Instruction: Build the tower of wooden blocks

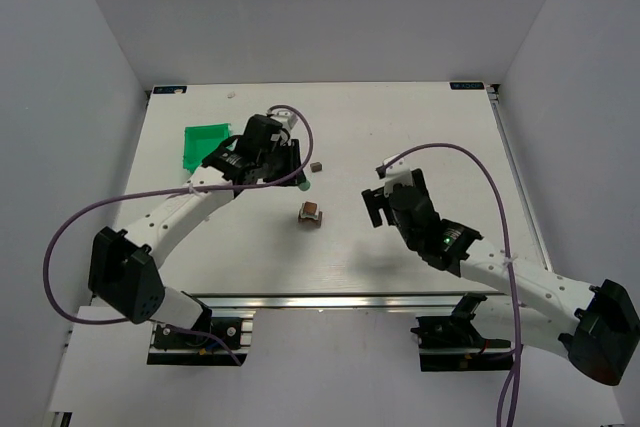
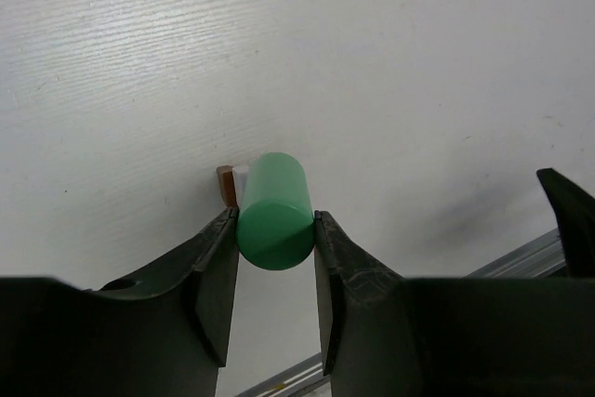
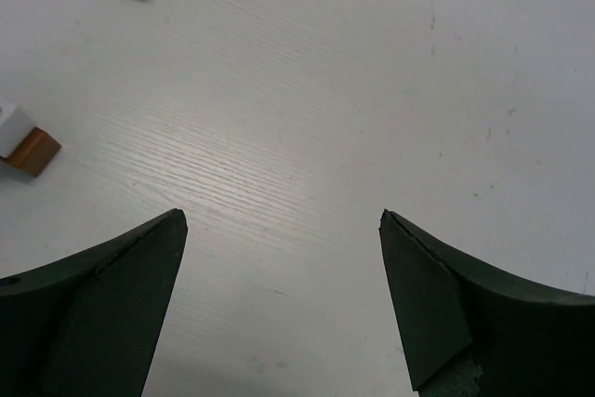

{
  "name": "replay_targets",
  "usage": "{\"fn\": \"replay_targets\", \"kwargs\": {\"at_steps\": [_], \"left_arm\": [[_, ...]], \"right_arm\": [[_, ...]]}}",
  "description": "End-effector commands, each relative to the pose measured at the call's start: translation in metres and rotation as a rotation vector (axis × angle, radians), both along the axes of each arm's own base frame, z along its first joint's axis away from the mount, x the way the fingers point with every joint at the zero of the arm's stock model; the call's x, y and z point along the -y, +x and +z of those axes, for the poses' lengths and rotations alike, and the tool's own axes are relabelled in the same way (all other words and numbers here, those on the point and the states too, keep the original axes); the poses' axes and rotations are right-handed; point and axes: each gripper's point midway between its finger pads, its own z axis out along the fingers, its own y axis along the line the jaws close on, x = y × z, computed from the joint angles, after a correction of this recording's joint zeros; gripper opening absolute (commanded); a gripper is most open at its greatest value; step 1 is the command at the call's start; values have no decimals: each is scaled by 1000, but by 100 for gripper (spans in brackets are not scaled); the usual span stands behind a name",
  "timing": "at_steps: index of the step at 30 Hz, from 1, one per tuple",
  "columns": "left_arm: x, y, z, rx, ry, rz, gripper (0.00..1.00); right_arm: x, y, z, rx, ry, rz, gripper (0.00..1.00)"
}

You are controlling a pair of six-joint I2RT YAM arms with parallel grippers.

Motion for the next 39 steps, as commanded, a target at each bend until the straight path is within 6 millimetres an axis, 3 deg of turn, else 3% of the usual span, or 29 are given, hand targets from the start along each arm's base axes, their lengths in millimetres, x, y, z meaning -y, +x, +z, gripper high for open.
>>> {"fn": "replay_targets", "kwargs": {"at_steps": [1,3,5,11,22,39], "left_arm": [[-2,-7,18,7,66,3,0],[3,-4,15,-1,108,14,0],[6,-10,-2,-58,178,9,0],[29,-25,2,-42,155,-79,0],[28,-38,-14,-52,236,-103,0],[25,-30,-29,-34,307,-62,0]], "right_arm": [[29,-2,-5,4,-15,-128,89],[33,-4,-9,-3,-26,-133,89],[41,-5,-15,-2,-47,-156,89],[44,-7,-22,-1,-31,-150,89],[45,-8,-23,-12,-34,-142,90],[42,-8,-28,-30,-54,-125,90]]}}
